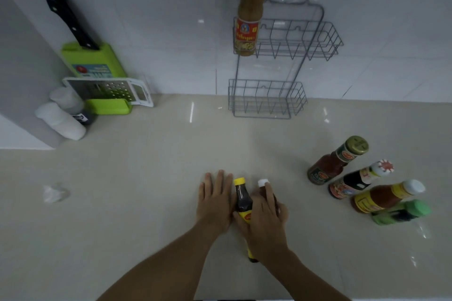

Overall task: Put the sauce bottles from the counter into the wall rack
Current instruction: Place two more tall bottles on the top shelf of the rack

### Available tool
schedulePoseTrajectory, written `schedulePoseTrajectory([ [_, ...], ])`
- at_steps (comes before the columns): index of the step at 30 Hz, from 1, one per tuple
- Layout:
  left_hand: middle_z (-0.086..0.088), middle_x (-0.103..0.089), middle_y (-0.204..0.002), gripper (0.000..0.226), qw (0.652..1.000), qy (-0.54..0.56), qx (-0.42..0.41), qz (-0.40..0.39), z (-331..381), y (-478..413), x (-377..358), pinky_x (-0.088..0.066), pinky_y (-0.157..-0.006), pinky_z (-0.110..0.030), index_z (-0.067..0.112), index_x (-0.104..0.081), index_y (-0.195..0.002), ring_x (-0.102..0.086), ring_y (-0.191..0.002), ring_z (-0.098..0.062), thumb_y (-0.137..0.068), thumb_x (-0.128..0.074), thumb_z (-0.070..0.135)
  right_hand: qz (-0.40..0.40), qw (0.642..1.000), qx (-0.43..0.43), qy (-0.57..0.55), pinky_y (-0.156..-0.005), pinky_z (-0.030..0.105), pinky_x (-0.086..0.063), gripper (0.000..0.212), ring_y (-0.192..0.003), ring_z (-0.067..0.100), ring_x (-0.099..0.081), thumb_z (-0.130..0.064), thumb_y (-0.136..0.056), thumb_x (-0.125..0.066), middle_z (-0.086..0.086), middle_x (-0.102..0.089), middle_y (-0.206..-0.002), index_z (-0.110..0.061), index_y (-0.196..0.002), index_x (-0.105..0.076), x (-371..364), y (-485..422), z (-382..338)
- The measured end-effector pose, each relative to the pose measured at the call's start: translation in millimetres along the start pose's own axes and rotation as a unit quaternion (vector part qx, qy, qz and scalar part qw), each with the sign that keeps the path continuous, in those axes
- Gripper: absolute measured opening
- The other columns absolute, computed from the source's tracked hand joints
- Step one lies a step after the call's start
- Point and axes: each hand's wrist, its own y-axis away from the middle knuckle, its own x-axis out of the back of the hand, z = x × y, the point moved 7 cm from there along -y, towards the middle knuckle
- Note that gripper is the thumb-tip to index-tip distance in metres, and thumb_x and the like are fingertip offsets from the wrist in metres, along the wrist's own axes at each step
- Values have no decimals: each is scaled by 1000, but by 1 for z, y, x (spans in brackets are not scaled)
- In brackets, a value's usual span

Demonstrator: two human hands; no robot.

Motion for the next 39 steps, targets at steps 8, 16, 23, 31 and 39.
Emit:
schedulePoseTrajectory([
  [8, -3, -34, -153, 57, 989, 145, 10, 39, 3, -21, 48, -35, -113, -41, 20, -26, -154, -32, -139, -34, -100, -40, 33, 15, 978, 2, -209, -102, 37, -37, 73, -117, 20, -53, -77, -83, -36, -7, -60, -125, -26, -135, -48, 34, -28, -8],
  [16, -10, -34, -156, 57, 974, 191, -12, 118, 19, -65, 152, -37, -113, -42, 14, -22, -159, -38, -142, -30, -107, -30, 38, 65, 898, 100, -423, -90, 17, -47, 40, -107, 4, -57, -26, -97, -61, -10, -56, -117, -34, -130, -40, 117, -105, -30],
  [23, -8, -9, -168, 69, 938, 258, -11, 232, 32, -91, 266, -39, -113, -47, 12, -7, -161, -39, -143, -35, -106, -28, 49, 144, 869, 158, -446, -83, 10, -44, 43, -96, 3, -56, -12, -98, -58, 3, -52, -110, -17, -133, -34, 215, -185, -51],
  [31, -21, -7, -167, 61, 934, 238, -63, 258, 48, -109, 340, -28, -120, -42, 0, -7, -159, -23, -151, -37, -108, -33, 21, 186, 855, 156, -458, -102, 45, -49, 59, -120, 29, -51, -14, -91, -52, 12, -40, -135, -30, -137, -19, 307, -277, -61],
  [39, -11, -37, -158, 64, 924, 303, -67, 224, 51, -120, 335, -45, -110, -49, 15, -11, -160, -52, -132, -33, -106, -34, 41, 145, 867, 162, -448, -92, 43, -56, 61, -109, 30, -60, -4, -91, -57, 13, -45, -126, -16, -137, -19, 318, -321, -56],
])
